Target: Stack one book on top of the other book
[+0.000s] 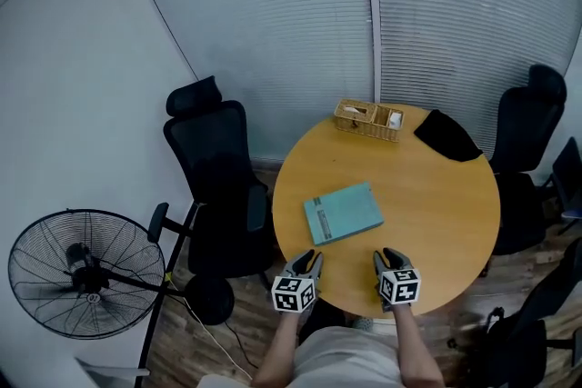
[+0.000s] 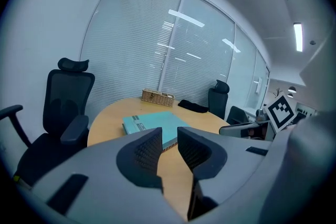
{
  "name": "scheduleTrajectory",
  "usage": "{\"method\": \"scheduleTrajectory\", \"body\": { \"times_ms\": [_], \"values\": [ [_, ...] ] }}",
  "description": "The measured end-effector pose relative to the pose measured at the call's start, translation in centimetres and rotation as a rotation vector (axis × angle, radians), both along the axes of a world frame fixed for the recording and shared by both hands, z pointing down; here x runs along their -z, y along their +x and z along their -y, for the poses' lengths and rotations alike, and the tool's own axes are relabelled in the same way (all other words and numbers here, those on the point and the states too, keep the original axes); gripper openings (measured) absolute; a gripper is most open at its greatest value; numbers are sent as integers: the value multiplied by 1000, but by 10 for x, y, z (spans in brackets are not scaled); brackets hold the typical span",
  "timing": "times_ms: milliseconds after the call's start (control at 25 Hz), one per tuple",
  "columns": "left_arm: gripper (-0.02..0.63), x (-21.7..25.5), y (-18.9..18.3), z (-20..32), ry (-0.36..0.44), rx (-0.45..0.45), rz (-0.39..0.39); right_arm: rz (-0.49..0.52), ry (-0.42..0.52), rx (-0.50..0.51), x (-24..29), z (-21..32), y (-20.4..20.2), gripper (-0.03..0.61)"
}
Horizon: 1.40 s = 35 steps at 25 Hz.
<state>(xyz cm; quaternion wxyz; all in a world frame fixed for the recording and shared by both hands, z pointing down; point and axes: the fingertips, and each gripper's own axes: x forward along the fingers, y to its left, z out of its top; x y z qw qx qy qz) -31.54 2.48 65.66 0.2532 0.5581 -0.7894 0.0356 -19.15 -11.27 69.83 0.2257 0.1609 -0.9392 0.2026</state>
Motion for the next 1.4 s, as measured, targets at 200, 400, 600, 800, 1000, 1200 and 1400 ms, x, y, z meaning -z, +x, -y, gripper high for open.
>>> {"method": "scheduleTrajectory", "body": {
  "times_ms": [200,400,600,800,1000,1200,1400],
  "values": [
    [45,0,2,-5,16,8,-2,-12,-6,1,-4,-1,1,54],
    [28,3,11,-10,6,-34,12,-4,0,8,-2,-6,2,21],
    [28,0,9,-14,-10,-3,4,16,-3,7,1,-7,5,20],
    [28,-1,8,-14,-17,9,10,30,-13,1,1,-7,8,18],
    [29,-1,10,-12,-21,20,9,31,-17,5,-1,-7,13,18],
    [29,1,11,-12,-21,24,14,33,-18,21,1,-9,11,18],
    [29,1,9,-17,-18,44,13,37,-12,33,3,-9,9,18]
  ]
}}
